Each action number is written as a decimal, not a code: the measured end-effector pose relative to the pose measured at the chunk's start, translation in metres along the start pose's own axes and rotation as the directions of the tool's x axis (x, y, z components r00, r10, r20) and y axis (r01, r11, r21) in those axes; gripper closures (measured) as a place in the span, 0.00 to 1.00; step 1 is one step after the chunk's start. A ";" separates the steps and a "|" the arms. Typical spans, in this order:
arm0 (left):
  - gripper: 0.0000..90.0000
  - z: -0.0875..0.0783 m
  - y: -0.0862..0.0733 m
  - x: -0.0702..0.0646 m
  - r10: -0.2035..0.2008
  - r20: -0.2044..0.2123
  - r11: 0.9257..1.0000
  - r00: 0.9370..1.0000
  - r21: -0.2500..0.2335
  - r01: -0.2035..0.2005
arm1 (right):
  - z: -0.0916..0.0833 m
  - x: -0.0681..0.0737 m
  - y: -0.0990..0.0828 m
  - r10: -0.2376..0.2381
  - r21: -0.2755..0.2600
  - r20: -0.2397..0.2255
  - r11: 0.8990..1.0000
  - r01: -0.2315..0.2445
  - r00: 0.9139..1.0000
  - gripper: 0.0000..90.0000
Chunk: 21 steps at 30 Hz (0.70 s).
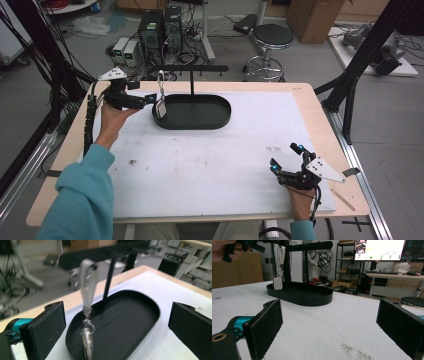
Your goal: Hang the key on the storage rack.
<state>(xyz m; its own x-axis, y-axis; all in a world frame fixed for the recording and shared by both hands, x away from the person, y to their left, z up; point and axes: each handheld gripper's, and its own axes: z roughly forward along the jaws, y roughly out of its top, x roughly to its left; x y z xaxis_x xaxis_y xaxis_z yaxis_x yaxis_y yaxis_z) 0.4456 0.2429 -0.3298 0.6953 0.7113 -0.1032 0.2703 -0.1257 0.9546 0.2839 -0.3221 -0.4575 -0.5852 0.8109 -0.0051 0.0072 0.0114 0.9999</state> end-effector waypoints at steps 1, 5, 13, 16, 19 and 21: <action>0.02 -0.006 -0.003 -0.003 -0.001 0.009 1.000 1.000 -0.025 0.001 | 0.000 0.000 0.000 -0.001 0.001 0.000 1.000 0.001 1.000 0.07; 0.02 -0.031 -0.022 -0.016 0.048 0.013 0.996 0.999 -0.080 -0.046 | 0.000 0.000 0.000 -0.008 0.000 0.001 1.000 0.008 1.000 0.07; 0.02 -0.074 -0.084 -0.038 0.065 0.003 0.983 0.998 -0.172 -0.064 | 0.000 0.000 0.000 -0.008 0.002 0.002 1.000 0.008 1.000 0.07; 0.02 -0.086 -0.103 -0.043 0.047 -0.005 0.976 0.999 -0.213 -0.047 | 0.000 0.000 0.000 -0.017 0.000 0.003 1.000 0.017 1.000 0.07; 0.02 -0.097 -0.119 -0.046 0.030 0.017 0.970 0.999 -0.241 -0.025 | 0.001 0.001 0.000 -0.021 0.002 0.002 1.000 0.021 1.000 0.07; 0.02 -0.103 -0.130 -0.048 0.033 0.003 0.964 0.999 -0.263 -0.031 | 0.001 0.001 0.000 -0.019 0.005 0.004 1.000 0.019 1.000 0.07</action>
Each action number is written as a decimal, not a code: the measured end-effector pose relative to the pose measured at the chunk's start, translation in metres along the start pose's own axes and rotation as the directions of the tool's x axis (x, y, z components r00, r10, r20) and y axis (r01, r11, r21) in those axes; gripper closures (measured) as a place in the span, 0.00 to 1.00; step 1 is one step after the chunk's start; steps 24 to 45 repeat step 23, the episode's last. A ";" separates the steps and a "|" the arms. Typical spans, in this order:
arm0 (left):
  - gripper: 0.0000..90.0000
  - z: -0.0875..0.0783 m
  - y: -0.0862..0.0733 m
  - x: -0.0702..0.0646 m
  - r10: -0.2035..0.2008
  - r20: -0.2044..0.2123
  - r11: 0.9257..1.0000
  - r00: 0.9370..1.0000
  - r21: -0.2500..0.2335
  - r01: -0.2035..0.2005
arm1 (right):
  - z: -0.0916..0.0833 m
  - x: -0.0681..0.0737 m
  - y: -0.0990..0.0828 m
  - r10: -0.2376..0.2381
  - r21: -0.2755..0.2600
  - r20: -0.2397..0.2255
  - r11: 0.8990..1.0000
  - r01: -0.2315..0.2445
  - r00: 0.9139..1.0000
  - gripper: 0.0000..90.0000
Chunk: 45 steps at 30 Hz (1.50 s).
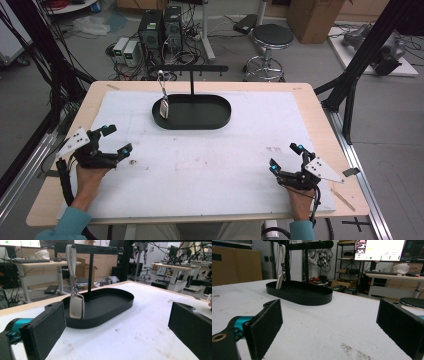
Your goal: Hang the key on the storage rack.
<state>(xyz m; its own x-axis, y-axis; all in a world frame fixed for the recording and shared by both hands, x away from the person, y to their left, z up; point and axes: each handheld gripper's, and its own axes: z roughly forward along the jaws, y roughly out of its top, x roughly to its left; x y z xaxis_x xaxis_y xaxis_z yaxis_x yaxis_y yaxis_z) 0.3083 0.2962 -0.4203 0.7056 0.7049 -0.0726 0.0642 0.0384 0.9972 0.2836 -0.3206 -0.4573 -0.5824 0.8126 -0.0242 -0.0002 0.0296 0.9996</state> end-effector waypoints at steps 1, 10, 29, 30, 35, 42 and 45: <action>0.02 -0.004 -0.004 -0.001 -0.003 -0.005 1.000 1.000 0.000 0.003 | 0.000 0.000 0.000 0.001 0.001 0.002 1.000 -0.001 1.000 0.07; 0.02 -0.023 -0.033 -0.006 -0.001 -0.035 1.000 0.999 0.021 0.001 | 0.000 0.001 0.000 -0.002 0.009 0.004 1.000 0.002 1.000 0.07; 0.02 -0.028 -0.038 -0.011 0.021 -0.098 0.999 0.995 -0.032 -0.024 | 0.000 0.001 0.000 -0.016 0.006 0.001 1.000 0.016 1.000 0.07; 0.02 -0.028 -0.038 -0.011 0.021 -0.098 0.999 0.995 -0.032 -0.024 | 0.000 0.001 0.000 -0.016 0.006 0.001 1.000 0.016 1.000 0.07; 0.02 -0.028 -0.038 -0.011 0.021 -0.098 0.999 0.995 -0.032 -0.024 | 0.000 0.001 0.000 -0.016 0.006 0.001 1.000 0.016 1.000 0.07; 0.02 -0.028 -0.038 -0.011 0.021 -0.098 0.999 0.995 -0.032 -0.024 | 0.000 0.001 0.000 -0.016 0.006 0.001 1.000 0.016 1.000 0.07; 0.02 -0.028 -0.038 -0.011 0.021 -0.098 0.999 0.995 -0.032 -0.024 | 0.000 0.001 0.000 -0.016 0.006 0.001 1.000 0.016 1.000 0.07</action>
